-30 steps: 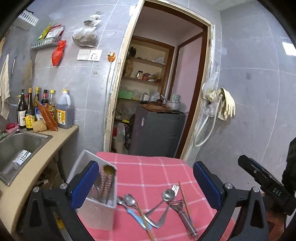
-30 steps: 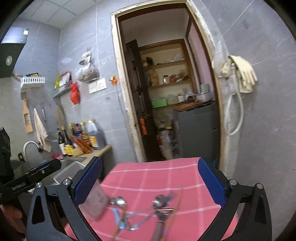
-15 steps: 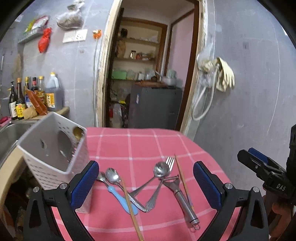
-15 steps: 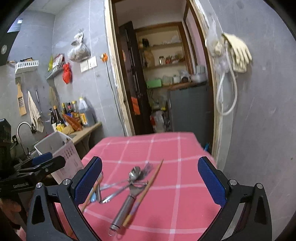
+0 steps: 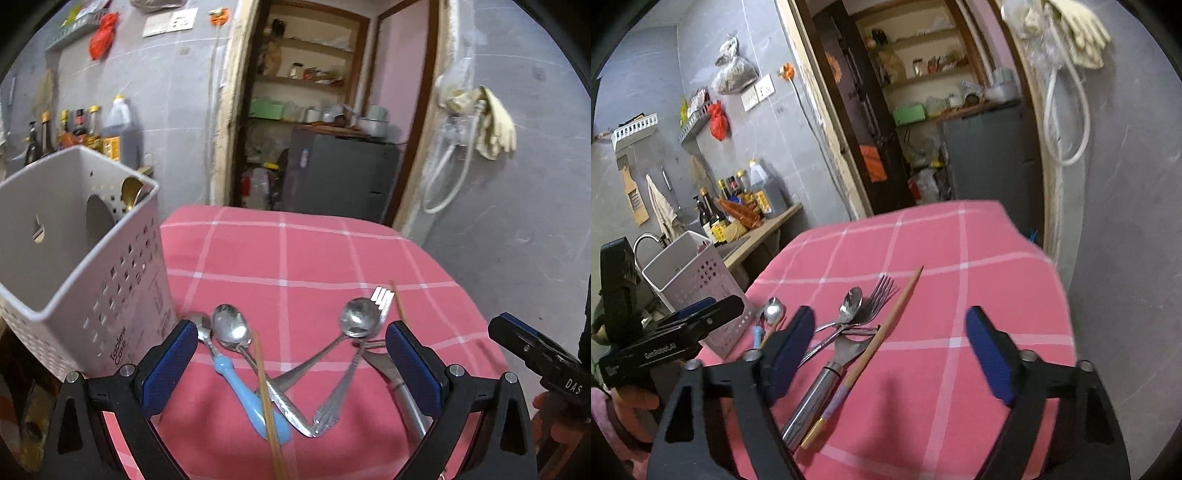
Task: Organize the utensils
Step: 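Lower left gripper over blue-handled spoon while right gripper lowers over silver spoon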
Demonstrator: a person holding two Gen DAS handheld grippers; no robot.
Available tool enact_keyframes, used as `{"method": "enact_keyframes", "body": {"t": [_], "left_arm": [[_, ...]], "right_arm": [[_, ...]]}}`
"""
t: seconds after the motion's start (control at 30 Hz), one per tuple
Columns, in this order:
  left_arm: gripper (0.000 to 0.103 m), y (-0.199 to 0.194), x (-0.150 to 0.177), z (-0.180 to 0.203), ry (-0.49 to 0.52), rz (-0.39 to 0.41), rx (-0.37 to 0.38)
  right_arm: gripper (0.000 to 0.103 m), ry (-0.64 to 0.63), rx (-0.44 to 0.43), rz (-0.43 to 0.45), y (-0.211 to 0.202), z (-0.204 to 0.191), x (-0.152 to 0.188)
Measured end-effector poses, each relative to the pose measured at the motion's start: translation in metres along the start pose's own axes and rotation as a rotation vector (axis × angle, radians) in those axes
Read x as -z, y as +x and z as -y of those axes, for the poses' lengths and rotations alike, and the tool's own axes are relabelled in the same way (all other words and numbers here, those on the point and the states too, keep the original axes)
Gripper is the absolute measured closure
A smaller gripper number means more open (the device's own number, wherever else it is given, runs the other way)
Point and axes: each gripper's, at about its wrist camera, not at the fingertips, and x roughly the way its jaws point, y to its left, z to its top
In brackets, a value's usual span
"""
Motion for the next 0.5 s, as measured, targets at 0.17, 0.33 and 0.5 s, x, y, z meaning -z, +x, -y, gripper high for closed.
{"method": "enact_keyframes", "body": {"t": [0.17, 0.33, 0.5], "left_arm": [[0.011, 0.014, 0.008, 0.003, -0.028, -0.038, -0.082], [0.022, 0.022, 0.009, 0.002, -0.075, -0.053, -0.173], [0.034, 0.03, 0.01, -0.009, -0.176, -0.092, -0.228]], "right_arm": [[0.05, -0.011, -0.077, -0.069, 0.033, 0.001, -0.005], [0.06, -0.041, -0.138, -0.129, 0.061, -0.008, -0.01], [0.07, -0.058, -0.197, -0.188, 0.084, -0.019, -0.01]]}}
